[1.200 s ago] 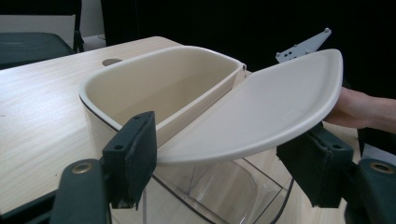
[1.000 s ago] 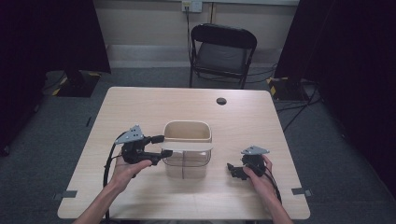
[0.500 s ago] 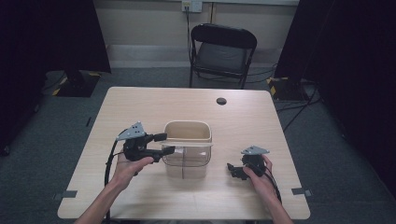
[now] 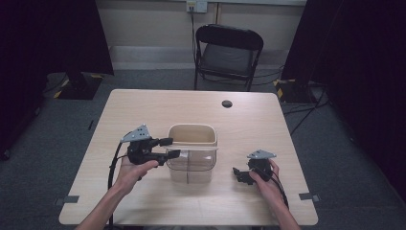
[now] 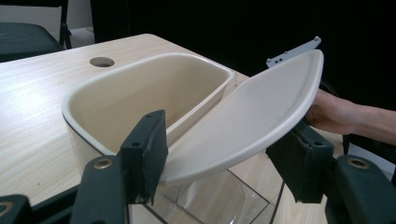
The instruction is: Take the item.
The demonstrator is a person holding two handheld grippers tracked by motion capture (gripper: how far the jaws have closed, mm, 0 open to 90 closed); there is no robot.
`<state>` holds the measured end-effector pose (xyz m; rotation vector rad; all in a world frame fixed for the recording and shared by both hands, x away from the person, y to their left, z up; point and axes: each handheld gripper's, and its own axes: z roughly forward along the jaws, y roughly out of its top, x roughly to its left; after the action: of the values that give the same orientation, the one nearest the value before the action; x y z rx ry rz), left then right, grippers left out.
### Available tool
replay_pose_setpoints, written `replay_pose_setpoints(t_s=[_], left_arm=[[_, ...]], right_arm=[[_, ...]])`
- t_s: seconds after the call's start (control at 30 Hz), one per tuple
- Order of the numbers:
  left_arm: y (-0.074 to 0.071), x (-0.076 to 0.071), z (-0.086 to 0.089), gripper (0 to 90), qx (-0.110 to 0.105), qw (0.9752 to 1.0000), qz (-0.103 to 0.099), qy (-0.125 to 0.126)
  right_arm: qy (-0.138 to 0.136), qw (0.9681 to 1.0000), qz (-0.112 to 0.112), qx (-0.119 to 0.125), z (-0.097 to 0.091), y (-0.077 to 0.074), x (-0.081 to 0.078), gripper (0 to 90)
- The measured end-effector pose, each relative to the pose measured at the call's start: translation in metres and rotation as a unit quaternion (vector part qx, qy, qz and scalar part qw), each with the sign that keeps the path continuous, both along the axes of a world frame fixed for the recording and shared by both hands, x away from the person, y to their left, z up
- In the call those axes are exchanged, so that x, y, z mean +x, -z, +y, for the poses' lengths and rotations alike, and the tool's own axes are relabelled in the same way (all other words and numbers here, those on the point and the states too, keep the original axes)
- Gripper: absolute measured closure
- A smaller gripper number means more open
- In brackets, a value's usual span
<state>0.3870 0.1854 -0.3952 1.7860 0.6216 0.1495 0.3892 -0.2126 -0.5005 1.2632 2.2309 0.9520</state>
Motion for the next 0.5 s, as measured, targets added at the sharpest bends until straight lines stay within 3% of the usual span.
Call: replay_pose_setpoints(t_s=[0.17,0.23,0.5], left_arm=[[-0.0047,0.0013,-0.0037,39.9,-0.002,1.0,0.002,0.005],[-0.0053,0.0012,-0.0047,40.4,-0.014,0.9998,0.008,0.007],[-0.0061,0.0031,-0.0038,42.3,-0.009,0.9999,0.006,0.006]], right_arm=[[0.0,1.0,0.0,0.0,0.0,0.0,0.0,10.8],[0.0,1.0,0.0,0.0,0.0,0.0,0.0,10.8],[0.0,1.0,0.0,0.0,0.0,0.0,0.0,10.8]])
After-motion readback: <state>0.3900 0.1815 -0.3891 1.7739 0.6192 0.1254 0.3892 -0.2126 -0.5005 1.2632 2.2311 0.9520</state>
